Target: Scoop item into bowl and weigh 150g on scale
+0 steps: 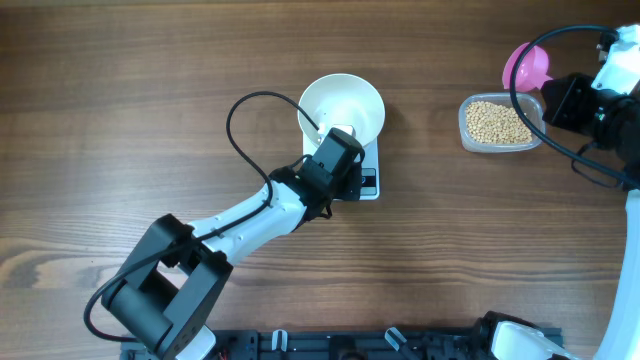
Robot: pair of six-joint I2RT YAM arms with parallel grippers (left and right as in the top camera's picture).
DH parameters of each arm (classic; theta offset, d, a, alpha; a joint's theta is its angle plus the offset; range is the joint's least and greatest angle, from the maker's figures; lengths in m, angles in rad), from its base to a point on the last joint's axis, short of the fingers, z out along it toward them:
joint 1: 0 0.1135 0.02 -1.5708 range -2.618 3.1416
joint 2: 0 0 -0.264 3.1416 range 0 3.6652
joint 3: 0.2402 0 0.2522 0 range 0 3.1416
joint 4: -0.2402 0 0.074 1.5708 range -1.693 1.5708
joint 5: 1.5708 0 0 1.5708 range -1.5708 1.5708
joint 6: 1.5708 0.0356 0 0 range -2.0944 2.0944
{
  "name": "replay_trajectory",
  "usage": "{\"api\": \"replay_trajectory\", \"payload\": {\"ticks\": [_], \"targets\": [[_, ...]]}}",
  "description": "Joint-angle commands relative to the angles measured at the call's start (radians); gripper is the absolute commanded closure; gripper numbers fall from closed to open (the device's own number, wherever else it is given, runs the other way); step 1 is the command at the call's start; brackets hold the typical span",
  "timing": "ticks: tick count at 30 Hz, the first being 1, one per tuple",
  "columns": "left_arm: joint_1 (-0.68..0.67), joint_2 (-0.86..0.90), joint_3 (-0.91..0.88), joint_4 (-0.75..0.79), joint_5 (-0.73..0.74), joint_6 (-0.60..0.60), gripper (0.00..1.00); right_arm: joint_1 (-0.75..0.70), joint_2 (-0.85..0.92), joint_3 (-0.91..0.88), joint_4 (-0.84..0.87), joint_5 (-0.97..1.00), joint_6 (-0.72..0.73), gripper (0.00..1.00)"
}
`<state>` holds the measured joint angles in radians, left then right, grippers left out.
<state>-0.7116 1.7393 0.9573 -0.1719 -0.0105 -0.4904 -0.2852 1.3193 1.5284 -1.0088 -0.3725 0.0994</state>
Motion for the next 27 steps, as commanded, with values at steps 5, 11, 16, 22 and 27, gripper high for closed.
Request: {"api": "replay_trajectory", "payload": {"ticks": [5, 11, 16, 22, 27], "targets": [[-0.009, 0.033, -0.007, 0.016, -0.025, 0.016, 0.96, -0.002, -0.001, 0.018, 0.005, 0.008, -0.021, 0.96], [-0.011, 0.068, -0.007, 0.033, -0.026, 0.016, 0.96, -0.002, -0.001, 0.018, 0.002, 0.008, -0.021, 0.96], [-0.011, 0.089, -0.007, 0.040, -0.029, 0.016, 0.96, -0.002, -0.001, 0.018, 0.002, 0.008, -0.021, 0.96], [-0.011, 0.090, -0.007, 0.035, -0.044, 0.016, 0.96, -0.002, -0.001, 0.018, 0.002, 0.008, -0.021, 0.96], [-0.011, 0.090, -0.007, 0.033, -0.044, 0.016, 0.96, -0.002, -0.001, 0.018, 0.002, 0.008, -0.021, 0.96]]}}
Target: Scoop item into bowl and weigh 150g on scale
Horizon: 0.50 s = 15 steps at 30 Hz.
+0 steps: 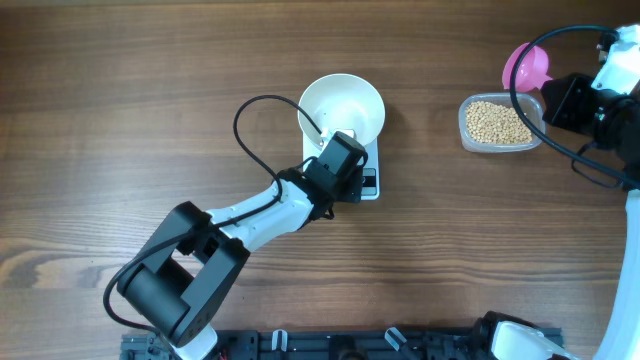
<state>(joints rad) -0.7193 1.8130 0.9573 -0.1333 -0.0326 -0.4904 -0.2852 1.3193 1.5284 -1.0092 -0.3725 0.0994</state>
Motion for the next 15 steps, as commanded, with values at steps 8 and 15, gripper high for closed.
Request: {"api": "replay_trajectory", "payload": {"ticks": [8, 15], "targets": [[-0.003, 0.016, -0.007, -0.005, -0.016, 0.015, 0.96, -0.002, -0.001, 0.018, 0.003, 0.013, -0.021, 0.96], [-0.003, 0.016, -0.007, -0.032, -0.003, 0.013, 0.96, -0.002, -0.001, 0.018, 0.002, 0.014, -0.021, 0.96]]}}
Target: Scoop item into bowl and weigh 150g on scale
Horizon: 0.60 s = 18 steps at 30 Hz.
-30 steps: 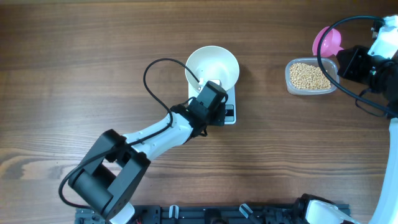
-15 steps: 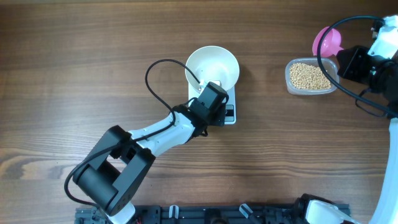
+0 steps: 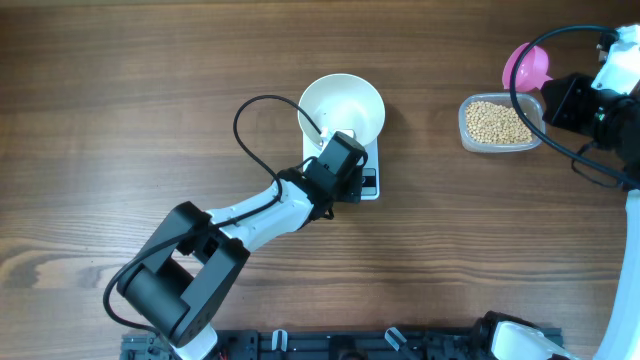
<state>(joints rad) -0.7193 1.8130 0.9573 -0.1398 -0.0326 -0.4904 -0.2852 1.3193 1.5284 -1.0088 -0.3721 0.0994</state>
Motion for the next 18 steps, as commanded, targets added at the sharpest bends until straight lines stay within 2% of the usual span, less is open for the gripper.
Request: {"api": "replay_trajectory", "payload": {"ticks": [1, 18], "targets": [[-0.003, 0.016, -0.007, -0.030, -0.003, 0.013, 0.96, -0.002, -0.001, 0.018, 0.002, 0.014, -0.021, 0.96], [-0.003, 0.016, -0.007, -0.043, -0.003, 0.013, 0.96, -0.002, -0.001, 0.018, 0.001, 0.014, -0.021, 0.96]]}}
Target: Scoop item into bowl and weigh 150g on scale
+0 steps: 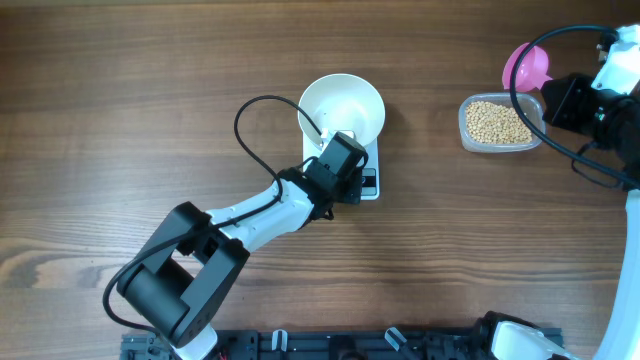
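Note:
A white bowl [342, 105] stands empty on the back of a small white scale [370, 183]. The left arm's wrist covers the scale's front left part, and its gripper [345, 170] is hidden under the black wrist body, so its fingers do not show. At the right, a clear container of tan grains [498, 123] sits on the table. Just behind it is a pink scoop [527, 66], whose handle runs into my right gripper [556, 92] at the frame's right edge.
The wooden table [150, 110] spreads around the scale. A black cable [262, 125] loops from the left wrist over the table to the left of the bowl. The right arm's cables [590, 165] hang near the container.
At first the left wrist lay over the scale's front left with the arm's elbow lower left. By the second moment the elbow had shifted right and the wrist had edged slightly further onto the scale. Both arms have held still from then on, with the scoop beside the container.

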Robot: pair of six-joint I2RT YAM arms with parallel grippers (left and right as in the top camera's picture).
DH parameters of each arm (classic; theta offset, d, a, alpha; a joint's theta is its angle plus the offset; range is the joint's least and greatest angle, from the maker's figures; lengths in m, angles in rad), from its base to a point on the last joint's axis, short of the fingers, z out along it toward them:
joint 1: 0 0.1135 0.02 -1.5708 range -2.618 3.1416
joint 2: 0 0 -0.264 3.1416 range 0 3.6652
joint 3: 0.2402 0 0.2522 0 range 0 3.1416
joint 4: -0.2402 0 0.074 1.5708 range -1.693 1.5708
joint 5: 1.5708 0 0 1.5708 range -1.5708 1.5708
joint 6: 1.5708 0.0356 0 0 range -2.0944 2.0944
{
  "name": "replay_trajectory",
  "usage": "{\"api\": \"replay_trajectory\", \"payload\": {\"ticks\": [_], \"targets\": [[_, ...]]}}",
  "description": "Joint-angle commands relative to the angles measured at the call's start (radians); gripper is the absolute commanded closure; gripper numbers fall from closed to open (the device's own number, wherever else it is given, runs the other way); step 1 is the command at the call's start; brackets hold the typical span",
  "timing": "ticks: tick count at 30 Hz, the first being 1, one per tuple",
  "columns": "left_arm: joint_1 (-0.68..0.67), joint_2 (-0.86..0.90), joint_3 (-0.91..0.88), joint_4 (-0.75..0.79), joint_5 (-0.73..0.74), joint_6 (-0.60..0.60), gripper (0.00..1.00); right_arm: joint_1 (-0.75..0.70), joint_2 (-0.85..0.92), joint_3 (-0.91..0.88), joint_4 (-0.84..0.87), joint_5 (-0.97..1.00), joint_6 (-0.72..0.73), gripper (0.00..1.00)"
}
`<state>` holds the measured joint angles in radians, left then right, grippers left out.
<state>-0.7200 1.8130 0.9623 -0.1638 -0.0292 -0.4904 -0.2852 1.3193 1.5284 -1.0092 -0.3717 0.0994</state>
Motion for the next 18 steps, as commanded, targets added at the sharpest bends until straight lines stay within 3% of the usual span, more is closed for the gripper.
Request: {"api": "replay_trajectory", "payload": {"ticks": [1, 18], "targets": [[-0.003, 0.016, -0.012, -0.019, -0.006, 0.013, 0.96, -0.002, -0.001, 0.018, 0.001, 0.014, -0.020, 0.96], [-0.003, 0.016, -0.013, -0.029, -0.019, 0.013, 0.96, -0.002, -0.001, 0.018, -0.003, 0.014, -0.021, 0.96]]}}
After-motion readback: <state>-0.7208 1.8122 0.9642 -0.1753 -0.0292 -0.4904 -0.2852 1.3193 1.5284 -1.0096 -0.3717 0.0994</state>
